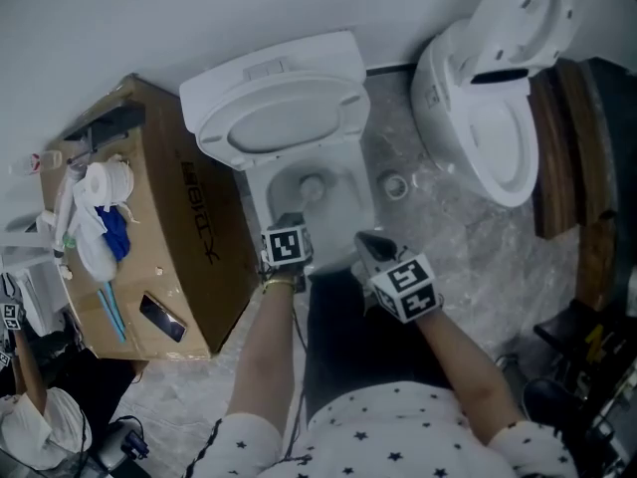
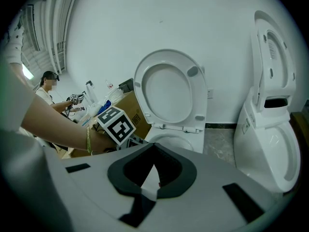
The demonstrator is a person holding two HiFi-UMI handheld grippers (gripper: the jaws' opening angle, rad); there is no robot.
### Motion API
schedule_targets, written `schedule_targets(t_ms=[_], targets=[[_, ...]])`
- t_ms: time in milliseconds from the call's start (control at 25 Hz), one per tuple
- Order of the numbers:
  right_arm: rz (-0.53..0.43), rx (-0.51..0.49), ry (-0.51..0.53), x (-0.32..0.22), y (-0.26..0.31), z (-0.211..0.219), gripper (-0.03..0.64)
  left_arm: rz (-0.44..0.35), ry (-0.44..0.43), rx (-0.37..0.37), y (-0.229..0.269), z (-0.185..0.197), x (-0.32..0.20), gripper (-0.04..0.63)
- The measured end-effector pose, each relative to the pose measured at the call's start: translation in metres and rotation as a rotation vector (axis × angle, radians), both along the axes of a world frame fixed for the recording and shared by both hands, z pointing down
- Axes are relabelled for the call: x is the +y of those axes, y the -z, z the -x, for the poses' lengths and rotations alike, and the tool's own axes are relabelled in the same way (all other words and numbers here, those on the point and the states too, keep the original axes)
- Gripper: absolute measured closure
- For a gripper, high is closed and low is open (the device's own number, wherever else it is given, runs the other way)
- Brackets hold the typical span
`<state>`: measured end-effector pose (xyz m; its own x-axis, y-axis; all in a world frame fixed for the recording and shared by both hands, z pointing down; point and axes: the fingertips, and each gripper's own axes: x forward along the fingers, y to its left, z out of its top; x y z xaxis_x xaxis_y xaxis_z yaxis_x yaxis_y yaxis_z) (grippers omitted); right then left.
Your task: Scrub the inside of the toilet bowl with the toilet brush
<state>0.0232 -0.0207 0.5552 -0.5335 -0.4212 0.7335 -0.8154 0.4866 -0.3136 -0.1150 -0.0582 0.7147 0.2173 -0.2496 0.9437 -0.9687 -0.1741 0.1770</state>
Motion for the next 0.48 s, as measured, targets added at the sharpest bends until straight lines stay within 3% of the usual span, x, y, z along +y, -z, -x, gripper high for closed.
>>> schedule_targets(t_ms=[240, 480], targets=[[-0.016, 0.010, 0.019, 0.006, 0.013, -0.006, 0.611, -0.011, 0.004, -0.024, 0.021, 0.003, 0.019, 0.448], [-0.043, 0.015, 0.055, 0.014, 0.025, -0.007, 0.611, -0.034, 0.037, 0.008, 0.048, 0.004, 0.033, 0.448]])
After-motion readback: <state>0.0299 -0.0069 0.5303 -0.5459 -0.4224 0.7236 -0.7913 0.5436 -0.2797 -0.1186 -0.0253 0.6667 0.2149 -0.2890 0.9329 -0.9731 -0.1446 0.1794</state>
